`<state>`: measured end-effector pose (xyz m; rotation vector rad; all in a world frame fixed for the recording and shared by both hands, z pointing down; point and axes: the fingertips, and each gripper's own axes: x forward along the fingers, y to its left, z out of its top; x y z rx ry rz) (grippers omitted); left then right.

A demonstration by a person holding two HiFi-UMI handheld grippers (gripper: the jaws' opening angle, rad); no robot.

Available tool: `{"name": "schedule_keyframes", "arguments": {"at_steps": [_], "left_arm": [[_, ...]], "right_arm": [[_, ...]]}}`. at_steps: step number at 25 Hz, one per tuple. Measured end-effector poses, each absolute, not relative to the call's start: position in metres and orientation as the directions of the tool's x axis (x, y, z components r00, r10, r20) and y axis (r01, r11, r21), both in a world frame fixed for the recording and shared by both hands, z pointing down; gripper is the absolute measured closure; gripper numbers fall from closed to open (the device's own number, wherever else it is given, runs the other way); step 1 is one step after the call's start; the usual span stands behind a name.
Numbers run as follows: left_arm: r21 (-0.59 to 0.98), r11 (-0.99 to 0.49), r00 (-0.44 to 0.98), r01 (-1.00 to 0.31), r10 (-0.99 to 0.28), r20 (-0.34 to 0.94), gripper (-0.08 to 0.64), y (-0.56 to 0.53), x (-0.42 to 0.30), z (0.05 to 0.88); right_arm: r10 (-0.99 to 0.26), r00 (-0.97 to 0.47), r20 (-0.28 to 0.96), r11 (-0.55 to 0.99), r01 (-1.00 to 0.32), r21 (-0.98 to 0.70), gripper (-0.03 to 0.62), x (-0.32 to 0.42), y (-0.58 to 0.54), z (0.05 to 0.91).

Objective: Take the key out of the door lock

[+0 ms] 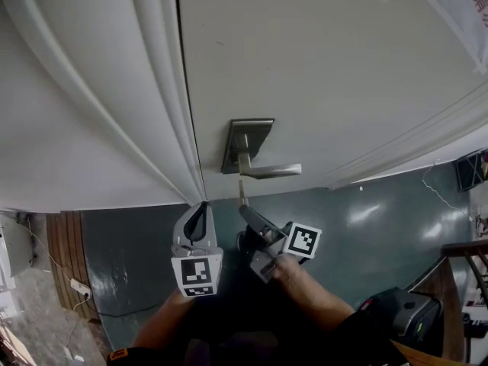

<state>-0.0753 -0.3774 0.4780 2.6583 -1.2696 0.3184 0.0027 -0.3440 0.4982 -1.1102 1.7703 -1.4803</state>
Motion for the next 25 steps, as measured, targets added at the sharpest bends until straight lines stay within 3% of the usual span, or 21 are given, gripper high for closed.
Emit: {"name": "schedule_keyframes", "arguments": {"at_steps": [10,25], "left_arm": [[0.105,-0.652,0.654,-0.751,-0.712,0.257,0.541,-0.36,-0.08,0.481],[0.058,-0.547,0.543,-0.835,-0.803,0.246,0.541,-0.287,-0.05,0.468]], "right_arm": [[-0.884,-0.452,0.119,0.016,-0.283,-0.959,0.58,0.002,-0.322,0.494],[-0.806,-0.591,0.039,0.148,-0.264,-0.953,0.58,0.035,-0.262,0.476]]}}
